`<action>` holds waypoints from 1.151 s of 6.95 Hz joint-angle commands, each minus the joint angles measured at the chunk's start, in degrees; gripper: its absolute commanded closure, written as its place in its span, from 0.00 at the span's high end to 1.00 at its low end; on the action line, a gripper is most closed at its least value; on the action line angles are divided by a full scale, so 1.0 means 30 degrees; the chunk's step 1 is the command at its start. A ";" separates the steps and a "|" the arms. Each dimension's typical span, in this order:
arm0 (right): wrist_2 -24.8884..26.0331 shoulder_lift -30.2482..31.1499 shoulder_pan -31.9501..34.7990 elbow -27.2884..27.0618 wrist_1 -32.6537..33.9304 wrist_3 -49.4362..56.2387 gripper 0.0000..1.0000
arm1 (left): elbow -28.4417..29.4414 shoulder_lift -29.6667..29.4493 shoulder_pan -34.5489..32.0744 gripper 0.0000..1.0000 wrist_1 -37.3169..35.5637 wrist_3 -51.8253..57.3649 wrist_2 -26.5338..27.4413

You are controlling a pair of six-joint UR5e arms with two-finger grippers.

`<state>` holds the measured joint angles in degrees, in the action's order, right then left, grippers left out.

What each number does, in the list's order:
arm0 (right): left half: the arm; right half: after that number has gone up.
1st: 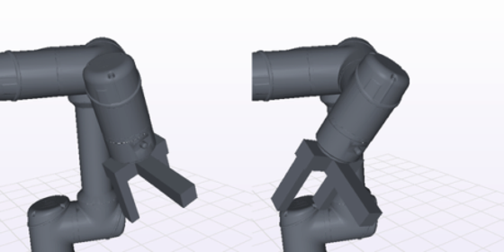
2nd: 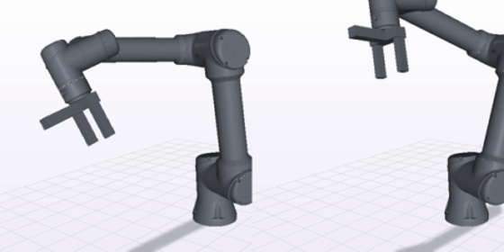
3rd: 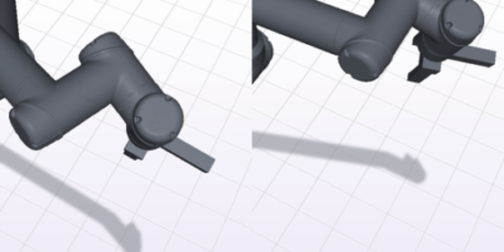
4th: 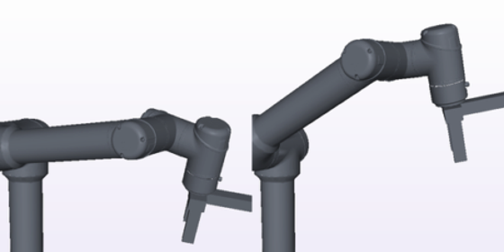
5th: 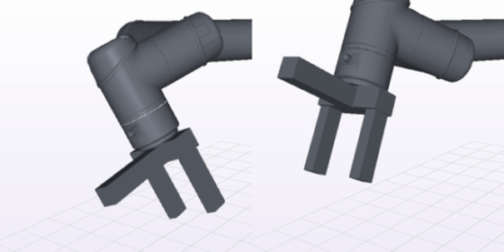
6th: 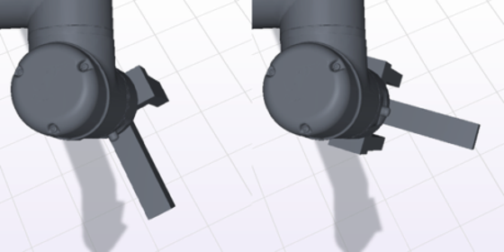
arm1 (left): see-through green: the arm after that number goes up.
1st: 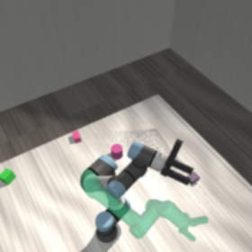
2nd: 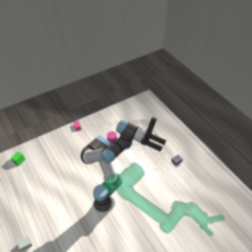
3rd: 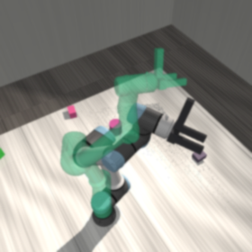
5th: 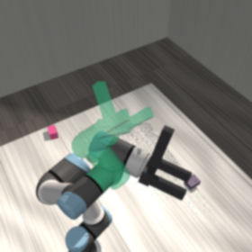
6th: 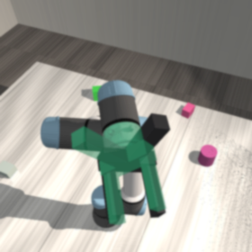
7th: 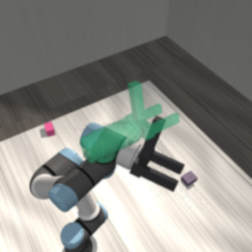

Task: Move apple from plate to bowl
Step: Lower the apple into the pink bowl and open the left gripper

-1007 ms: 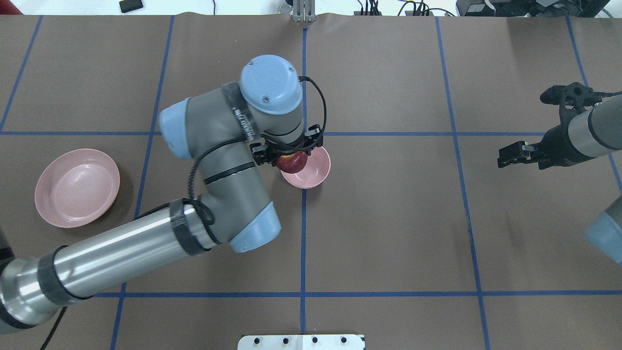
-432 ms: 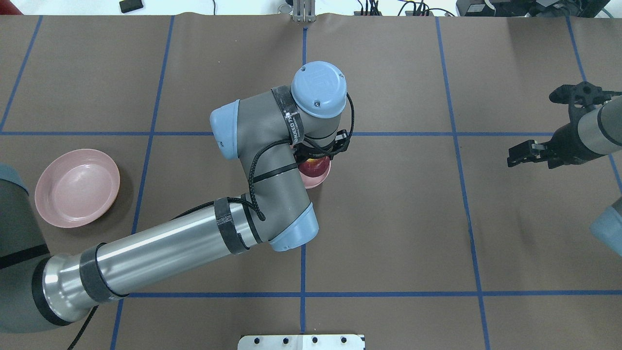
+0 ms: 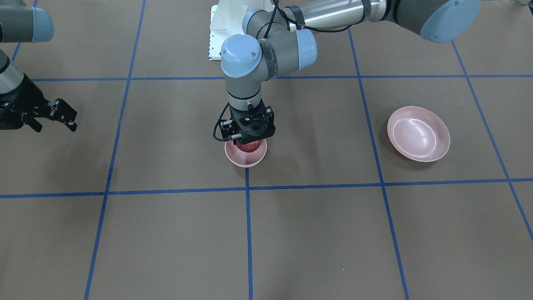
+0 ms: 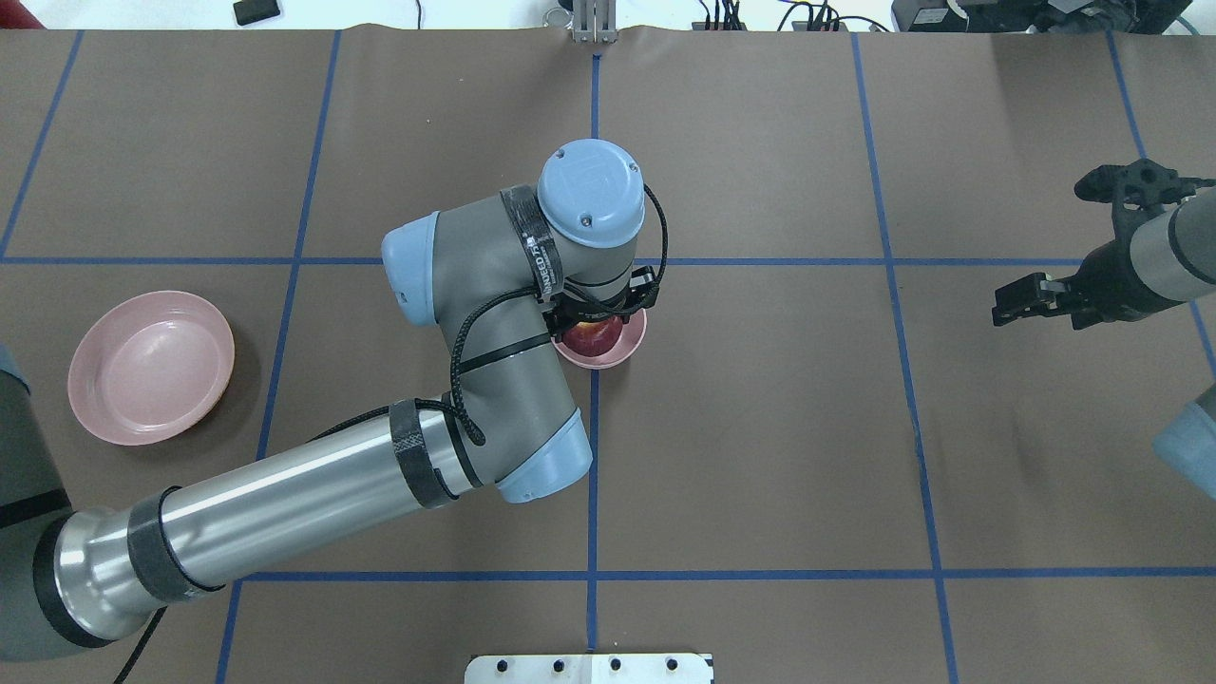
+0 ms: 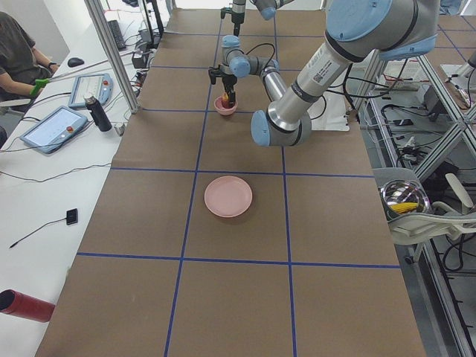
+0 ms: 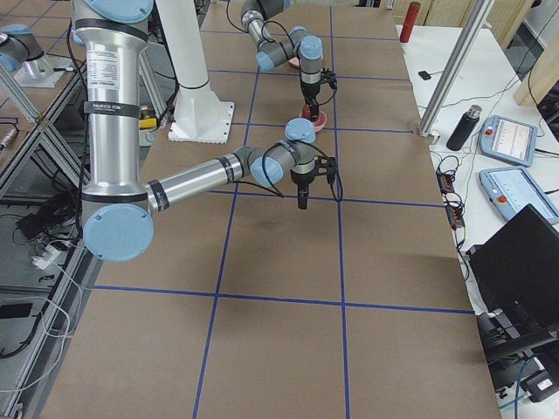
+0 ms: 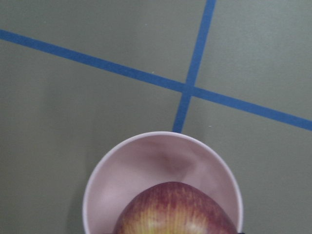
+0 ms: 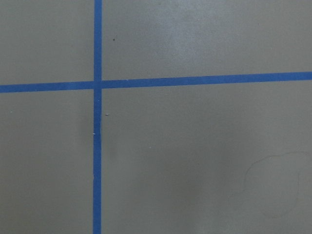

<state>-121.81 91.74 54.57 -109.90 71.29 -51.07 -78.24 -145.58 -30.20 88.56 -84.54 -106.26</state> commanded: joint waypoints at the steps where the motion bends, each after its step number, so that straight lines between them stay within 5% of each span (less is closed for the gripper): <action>1: -0.0031 0.0210 0.0002 0.0535 -0.1284 -0.0056 1.00 | 0.0470 0.0011 0.0017 0.00 0.0623 0.0114 0.0028; 5: -0.0148 0.0212 0.0002 0.0599 -0.1468 -0.0086 1.00 | 0.1177 -0.0164 0.0017 0.00 0.1536 0.0114 0.0028; 6: -0.0119 0.0240 0.0002 0.0628 -0.1468 -0.0086 1.00 | 0.1293 -0.0165 0.0017 0.21 0.1536 0.0143 0.0028; 7: -0.0148 0.0241 0.0002 0.0628 -0.1468 -0.0115 1.00 | 0.1294 -0.0165 0.0017 0.71 0.1536 0.0201 0.0115; 8: -0.0148 0.0241 0.0002 0.0541 -0.1468 -0.0144 1.00 | 0.1323 -0.0136 0.0017 0.97 0.1623 0.0231 0.0899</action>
<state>-122.23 92.45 54.58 -108.08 66.89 -51.41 -74.38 -146.04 -30.14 93.21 -83.98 -105.50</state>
